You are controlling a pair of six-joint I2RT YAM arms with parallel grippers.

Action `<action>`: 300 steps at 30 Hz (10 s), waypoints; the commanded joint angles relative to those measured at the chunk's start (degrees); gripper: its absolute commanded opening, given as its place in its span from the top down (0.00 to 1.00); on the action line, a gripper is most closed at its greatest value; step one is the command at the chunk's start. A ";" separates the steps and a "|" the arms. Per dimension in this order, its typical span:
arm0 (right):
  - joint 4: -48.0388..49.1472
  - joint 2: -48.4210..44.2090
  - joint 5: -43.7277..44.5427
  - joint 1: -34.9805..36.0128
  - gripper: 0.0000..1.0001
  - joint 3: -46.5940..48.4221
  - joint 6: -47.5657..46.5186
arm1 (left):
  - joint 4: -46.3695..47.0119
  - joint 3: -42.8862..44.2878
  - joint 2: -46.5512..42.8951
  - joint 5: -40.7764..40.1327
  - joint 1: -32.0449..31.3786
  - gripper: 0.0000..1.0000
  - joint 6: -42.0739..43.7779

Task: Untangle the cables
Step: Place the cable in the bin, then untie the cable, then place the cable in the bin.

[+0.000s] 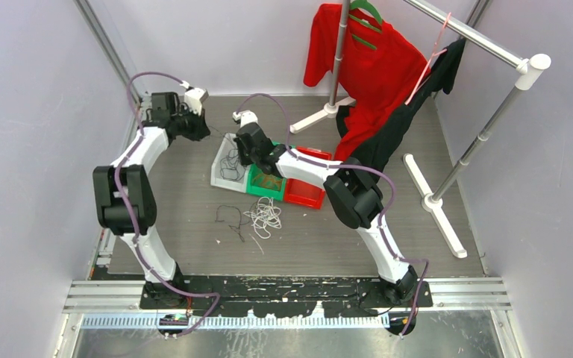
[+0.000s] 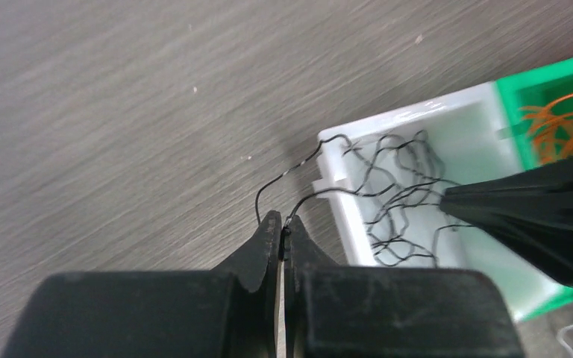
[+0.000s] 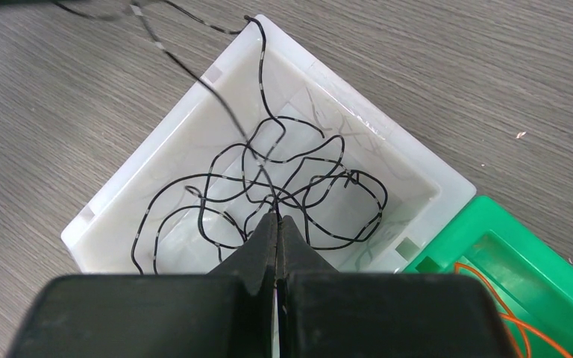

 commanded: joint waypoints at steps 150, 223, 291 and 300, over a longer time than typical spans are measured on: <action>26.53 -54.08 -14.48 6.53 0.40 -51.34 1.24 | -57.47 5.97 -49.27 -9.62 -38.42 1.00 38.92; 62.09 -25.78 -5.69 18.23 0.59 -66.62 7.87 | 13.83 37.01 -42.10 -21.90 -38.46 1.00 27.04; 27.89 -53.03 -1.79 23.85 0.47 -66.82 8.72 | 6.88 -7.94 -44.11 -32.81 -32.69 1.00 24.42; 23.29 -64.06 0.51 20.53 0.38 -63.91 11.13 | 10.36 -8.47 -37.87 -31.91 -31.88 1.00 26.60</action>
